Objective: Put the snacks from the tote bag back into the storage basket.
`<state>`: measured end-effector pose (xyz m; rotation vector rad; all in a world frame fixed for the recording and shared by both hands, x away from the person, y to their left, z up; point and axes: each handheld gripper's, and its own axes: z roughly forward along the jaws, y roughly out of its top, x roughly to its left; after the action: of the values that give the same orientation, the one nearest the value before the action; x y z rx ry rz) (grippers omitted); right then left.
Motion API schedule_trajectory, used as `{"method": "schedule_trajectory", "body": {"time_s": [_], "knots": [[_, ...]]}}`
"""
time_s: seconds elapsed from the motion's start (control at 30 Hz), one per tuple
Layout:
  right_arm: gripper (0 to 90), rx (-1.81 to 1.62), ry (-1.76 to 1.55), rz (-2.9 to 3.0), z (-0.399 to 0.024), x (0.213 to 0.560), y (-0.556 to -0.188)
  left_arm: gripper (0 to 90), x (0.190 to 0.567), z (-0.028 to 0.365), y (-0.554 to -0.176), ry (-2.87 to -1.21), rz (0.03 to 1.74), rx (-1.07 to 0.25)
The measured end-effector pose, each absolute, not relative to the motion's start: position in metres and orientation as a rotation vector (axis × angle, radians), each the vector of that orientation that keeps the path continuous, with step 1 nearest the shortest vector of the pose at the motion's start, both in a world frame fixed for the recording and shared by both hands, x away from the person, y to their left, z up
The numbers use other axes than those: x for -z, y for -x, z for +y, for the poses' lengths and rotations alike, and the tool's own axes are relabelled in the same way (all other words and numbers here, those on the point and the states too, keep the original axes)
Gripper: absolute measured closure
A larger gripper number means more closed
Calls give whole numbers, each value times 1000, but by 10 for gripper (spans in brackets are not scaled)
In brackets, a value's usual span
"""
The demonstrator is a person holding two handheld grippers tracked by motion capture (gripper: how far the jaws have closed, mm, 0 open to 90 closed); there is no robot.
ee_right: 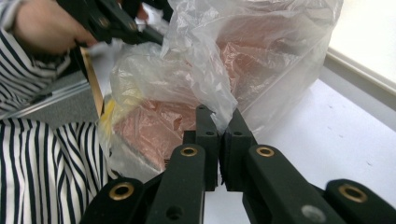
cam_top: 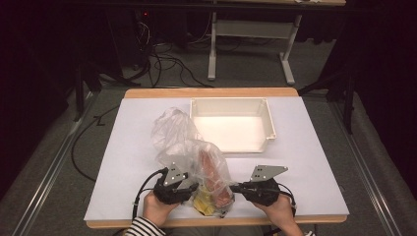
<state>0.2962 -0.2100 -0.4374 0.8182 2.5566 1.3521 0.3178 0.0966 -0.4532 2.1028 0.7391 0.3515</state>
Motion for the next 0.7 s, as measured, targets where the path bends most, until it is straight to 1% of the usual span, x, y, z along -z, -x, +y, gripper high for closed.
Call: {"method": "schedule_trajectory", "body": {"time_s": [0.1,0.2,0.3,0.37,0.43,0.53,0.7], "knots": [[886,-1341,-833,2538,-216,434,-298,430,435,101,-319,-2062,745,-405],[887,-1344,-842,2519,-219,432,-300,412,427,103,-322,-2043,752,-433],[886,-1336,-856,2486,-225,427,-302,403,417,107,-328,-2026,766,-473],[886,-1318,-862,2474,-228,425,-304,403,411,110,-337,-2013,805,-514],[886,-1312,-873,2466,-232,423,-306,399,410,112,-341,-2008,822,-520],[886,-1309,-889,2453,-236,422,-309,395,408,117,-357,-2018,883,-532],[885,-1293,-904,2432,-240,420,-313,399,414,120,-371,-2043,933,-511]]}}
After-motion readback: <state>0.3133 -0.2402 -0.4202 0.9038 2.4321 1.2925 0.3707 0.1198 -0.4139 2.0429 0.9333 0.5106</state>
